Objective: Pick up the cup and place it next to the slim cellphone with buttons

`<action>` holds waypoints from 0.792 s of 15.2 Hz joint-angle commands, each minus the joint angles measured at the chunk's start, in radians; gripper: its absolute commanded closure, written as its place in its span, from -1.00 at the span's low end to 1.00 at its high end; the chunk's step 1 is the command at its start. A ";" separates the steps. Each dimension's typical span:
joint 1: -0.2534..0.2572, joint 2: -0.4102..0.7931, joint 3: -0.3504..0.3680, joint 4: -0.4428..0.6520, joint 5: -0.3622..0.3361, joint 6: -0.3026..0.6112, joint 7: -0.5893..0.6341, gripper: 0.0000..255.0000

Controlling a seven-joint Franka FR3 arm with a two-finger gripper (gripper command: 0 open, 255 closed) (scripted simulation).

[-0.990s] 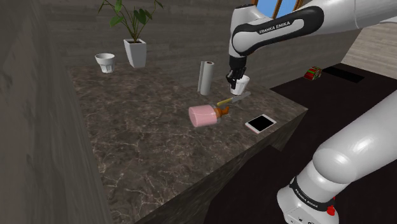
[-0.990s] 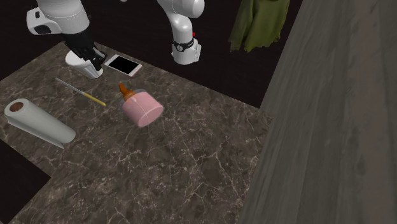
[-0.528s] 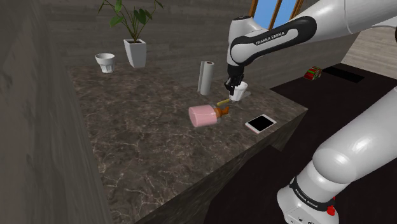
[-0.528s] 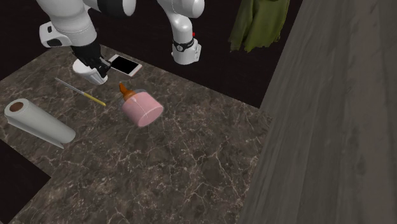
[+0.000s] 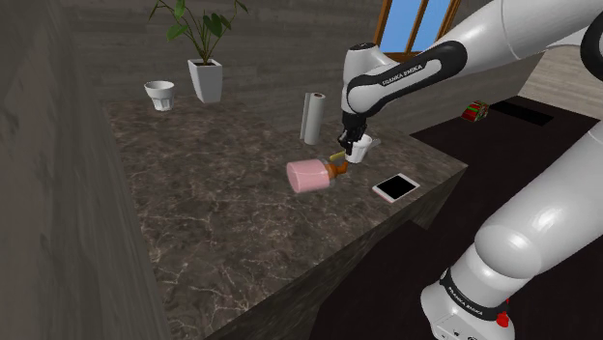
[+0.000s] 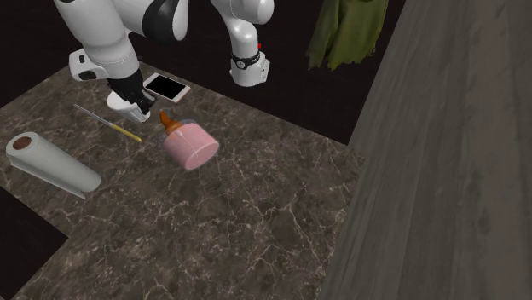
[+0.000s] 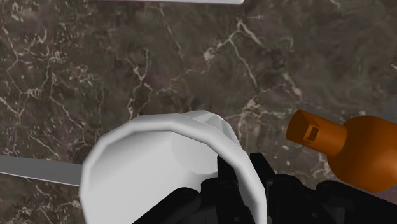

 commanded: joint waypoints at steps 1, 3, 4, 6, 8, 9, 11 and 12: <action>-0.001 0.013 -0.001 -0.014 -0.007 0.027 0.008 1.00; -0.002 0.029 -0.001 -0.025 -0.014 0.053 0.016 1.00; -0.003 0.036 -0.001 -0.030 -0.018 0.065 0.021 1.00; -0.003 0.036 -0.001 -0.030 -0.018 0.065 0.021 1.00; -0.003 0.036 -0.001 -0.030 -0.018 0.065 0.021 1.00; -0.003 0.036 -0.001 -0.030 -0.018 0.065 0.021 1.00; -0.003 0.036 -0.001 -0.030 -0.018 0.065 0.021 1.00; -0.003 0.036 -0.001 -0.030 -0.018 0.065 0.021 1.00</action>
